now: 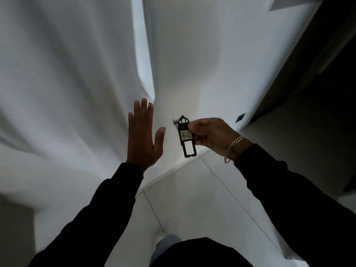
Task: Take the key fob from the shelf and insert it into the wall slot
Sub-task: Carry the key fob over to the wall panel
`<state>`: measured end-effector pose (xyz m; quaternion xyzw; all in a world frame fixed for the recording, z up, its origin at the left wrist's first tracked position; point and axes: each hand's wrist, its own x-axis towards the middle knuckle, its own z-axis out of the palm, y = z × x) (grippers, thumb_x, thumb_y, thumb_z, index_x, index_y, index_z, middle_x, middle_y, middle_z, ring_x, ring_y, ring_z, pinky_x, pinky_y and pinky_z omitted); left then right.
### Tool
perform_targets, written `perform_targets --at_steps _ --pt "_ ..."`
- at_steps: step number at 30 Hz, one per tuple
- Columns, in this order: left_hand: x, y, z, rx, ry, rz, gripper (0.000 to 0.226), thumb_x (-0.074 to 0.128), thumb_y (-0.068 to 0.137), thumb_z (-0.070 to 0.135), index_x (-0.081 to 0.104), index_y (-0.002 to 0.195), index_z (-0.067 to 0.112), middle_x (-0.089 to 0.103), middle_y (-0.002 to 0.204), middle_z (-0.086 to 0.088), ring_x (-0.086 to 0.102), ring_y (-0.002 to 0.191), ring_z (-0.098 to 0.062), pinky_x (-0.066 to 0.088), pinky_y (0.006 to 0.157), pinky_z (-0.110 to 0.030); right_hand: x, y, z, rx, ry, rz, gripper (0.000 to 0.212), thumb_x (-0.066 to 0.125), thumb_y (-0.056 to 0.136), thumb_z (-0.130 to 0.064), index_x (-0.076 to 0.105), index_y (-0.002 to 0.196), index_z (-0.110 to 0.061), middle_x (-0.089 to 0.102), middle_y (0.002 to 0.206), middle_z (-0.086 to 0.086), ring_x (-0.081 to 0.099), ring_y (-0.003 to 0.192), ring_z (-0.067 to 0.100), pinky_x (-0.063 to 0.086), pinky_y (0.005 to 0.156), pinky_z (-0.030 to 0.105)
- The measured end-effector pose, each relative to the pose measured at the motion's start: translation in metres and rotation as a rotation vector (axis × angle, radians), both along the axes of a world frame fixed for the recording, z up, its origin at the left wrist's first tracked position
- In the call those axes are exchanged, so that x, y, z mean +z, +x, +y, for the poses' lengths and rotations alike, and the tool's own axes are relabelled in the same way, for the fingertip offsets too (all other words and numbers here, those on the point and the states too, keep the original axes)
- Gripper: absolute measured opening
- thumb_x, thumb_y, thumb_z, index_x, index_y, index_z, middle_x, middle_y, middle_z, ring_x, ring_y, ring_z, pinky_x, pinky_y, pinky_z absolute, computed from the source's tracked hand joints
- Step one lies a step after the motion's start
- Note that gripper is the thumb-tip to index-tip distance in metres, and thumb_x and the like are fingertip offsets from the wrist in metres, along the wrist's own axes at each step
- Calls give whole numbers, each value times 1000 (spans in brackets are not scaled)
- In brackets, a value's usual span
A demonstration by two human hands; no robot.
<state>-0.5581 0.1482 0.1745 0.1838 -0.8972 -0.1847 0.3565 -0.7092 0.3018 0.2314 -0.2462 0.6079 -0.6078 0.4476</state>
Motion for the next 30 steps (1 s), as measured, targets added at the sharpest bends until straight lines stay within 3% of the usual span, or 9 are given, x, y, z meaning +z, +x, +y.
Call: perform_targets --at_steps 4,6,11,15,20,24,30 --pt "10 -85 10 -67 -4 31 68 29 102 42 22 155 0 16 167 -20 5 157 -34 2 129 -50 6 -71 25 -67 -30 5 8 61 85 -8 69 86 -7 64 86 15 55 78 24 44 93 50" --pt "10 -132 12 -98 -6 51 68 29 102 42 22 155 0 16 167 -20 5 157 -35 4 129 -54 8 -111 33 -86 -28 25 8 60 86 -8 67 88 -6 62 93 18 53 83 28 41 99 54" --pt "12 -246 12 -171 -84 93 68 28 102 41 21 155 -2 16 166 -23 4 156 -37 0 127 -56 11 -214 38 -102 -68 51 17 67 71 -19 70 85 -10 68 83 10 62 70 17 57 73 29" --pt "28 -347 10 -229 -155 87 70 25 102 44 22 154 -3 17 165 -25 5 156 -40 -2 125 -60 18 -303 39 -182 -86 25 13 68 68 -17 70 78 -10 73 70 3 64 60 12 58 60 22" --pt "64 -462 9 -293 -137 117 68 31 101 38 24 153 -5 18 164 -25 5 156 -39 -1 126 -61 39 -410 41 -224 -86 55 13 67 70 -16 70 81 -8 68 78 12 62 67 19 57 62 25" --pt "83 -540 12 -321 -149 177 67 32 100 36 24 153 -6 17 164 -27 3 155 -41 -1 126 -59 50 -489 43 -252 -95 106 7 62 82 -7 68 84 -6 65 76 11 60 64 15 56 57 20" --pt "105 -658 36 -281 -180 272 68 31 101 38 21 153 -5 16 164 -28 3 155 -41 -6 127 -48 67 -612 65 -234 -144 157 9 59 86 -4 67 88 -6 64 88 18 60 72 20 55 57 19"
